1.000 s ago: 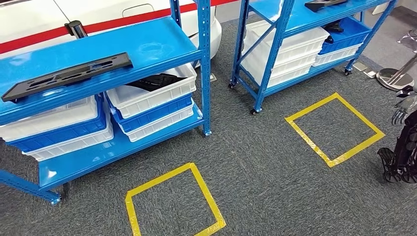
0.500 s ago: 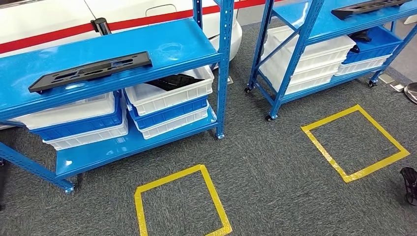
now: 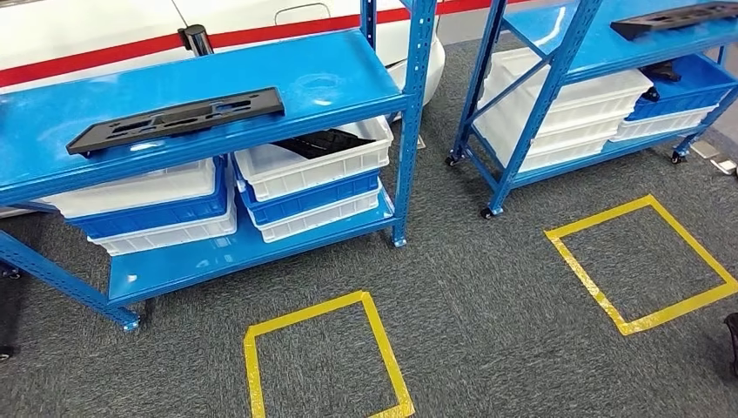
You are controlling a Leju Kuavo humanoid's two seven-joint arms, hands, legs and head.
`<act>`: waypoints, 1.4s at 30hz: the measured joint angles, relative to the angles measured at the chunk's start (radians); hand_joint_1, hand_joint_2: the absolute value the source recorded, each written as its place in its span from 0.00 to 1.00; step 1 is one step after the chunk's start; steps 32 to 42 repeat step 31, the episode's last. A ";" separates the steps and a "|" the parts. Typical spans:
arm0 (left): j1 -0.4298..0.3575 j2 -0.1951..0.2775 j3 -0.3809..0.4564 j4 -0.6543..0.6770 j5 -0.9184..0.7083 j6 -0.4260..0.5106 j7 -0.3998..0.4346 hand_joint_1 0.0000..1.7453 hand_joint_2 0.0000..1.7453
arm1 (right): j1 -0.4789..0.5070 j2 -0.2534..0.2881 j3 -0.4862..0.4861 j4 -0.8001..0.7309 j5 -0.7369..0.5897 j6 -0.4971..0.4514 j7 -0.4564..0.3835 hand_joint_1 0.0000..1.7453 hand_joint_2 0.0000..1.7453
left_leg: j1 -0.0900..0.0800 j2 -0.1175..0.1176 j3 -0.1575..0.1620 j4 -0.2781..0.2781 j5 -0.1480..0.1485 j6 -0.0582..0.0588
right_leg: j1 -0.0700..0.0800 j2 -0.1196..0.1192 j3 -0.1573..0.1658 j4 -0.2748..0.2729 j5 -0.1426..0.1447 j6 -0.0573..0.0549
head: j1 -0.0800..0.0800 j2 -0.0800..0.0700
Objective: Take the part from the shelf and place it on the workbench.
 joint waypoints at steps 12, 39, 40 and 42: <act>0.003 0.006 -0.038 -0.004 -0.045 -0.010 0.020 0.00 1.00 | 0.012 -0.005 -0.005 0.000 -0.002 -0.007 -0.005 0.00 0.00 | 0.000 -0.075 0.015 -0.012 0.005 0.004 | -0.004 0.067 -0.031 0.016 0.008 0.022 | 0.008 0.000; 0.015 0.016 -0.048 -0.003 -0.053 -0.009 0.022 0.00 1.00 | 0.018 0.007 -0.041 0.005 -0.037 -0.010 -0.033 0.00 0.00 | -0.004 0.001 0.007 -0.003 -0.007 0.002 | 0.006 -0.007 0.000 -0.008 0.006 -0.007 | -0.004 0.000; 0.015 0.016 -0.048 -0.003 -0.053 -0.009 0.022 0.00 1.00 | 0.018 0.007 -0.041 0.005 -0.037 -0.010 -0.033 0.00 0.00 | -0.004 0.001 0.007 -0.003 -0.007 0.002 | 0.006 -0.007 0.000 -0.008 0.006 -0.007 | -0.004 0.000; 0.015 0.016 -0.048 -0.003 -0.053 -0.009 0.022 0.00 1.00 | 0.018 0.007 -0.041 0.005 -0.037 -0.010 -0.033 0.00 0.00 | -0.004 0.001 0.007 -0.003 -0.007 0.002 | 0.006 -0.007 0.000 -0.008 0.006 -0.007 | -0.004 0.000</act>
